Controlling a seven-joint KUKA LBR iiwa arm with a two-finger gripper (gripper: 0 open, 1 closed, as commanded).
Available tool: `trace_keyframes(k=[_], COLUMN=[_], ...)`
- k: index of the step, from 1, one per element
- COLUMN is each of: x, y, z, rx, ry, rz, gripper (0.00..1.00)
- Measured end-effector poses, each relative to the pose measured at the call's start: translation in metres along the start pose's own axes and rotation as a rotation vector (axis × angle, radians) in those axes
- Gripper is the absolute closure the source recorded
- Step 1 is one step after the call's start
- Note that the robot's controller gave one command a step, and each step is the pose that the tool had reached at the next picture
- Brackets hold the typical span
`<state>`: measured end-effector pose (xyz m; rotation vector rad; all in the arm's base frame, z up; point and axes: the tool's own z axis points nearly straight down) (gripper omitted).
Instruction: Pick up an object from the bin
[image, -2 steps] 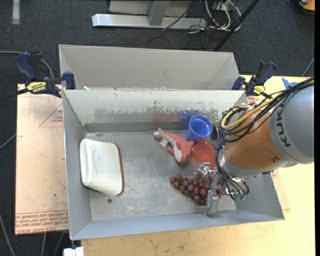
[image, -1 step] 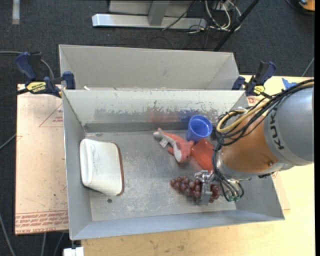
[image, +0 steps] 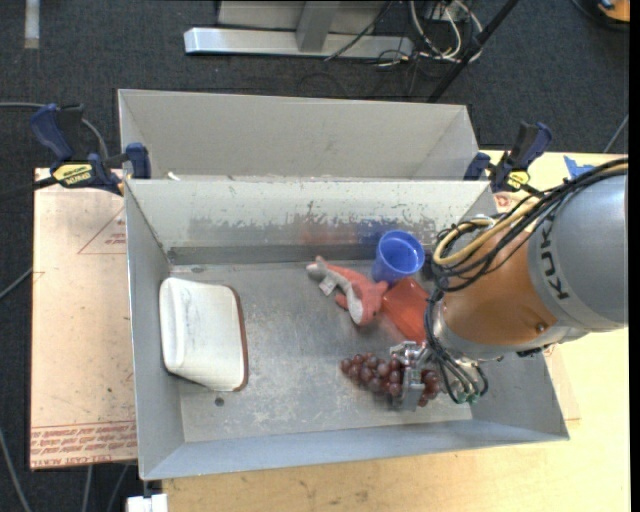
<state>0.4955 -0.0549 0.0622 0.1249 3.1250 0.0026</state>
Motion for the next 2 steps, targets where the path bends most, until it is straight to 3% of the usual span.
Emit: trace_keyframes(k=[2], x=[0.003], y=[0.000], z=[-0.019], rx=[-0.001], ry=[0.010], rz=[0.000], gripper=[1.00])
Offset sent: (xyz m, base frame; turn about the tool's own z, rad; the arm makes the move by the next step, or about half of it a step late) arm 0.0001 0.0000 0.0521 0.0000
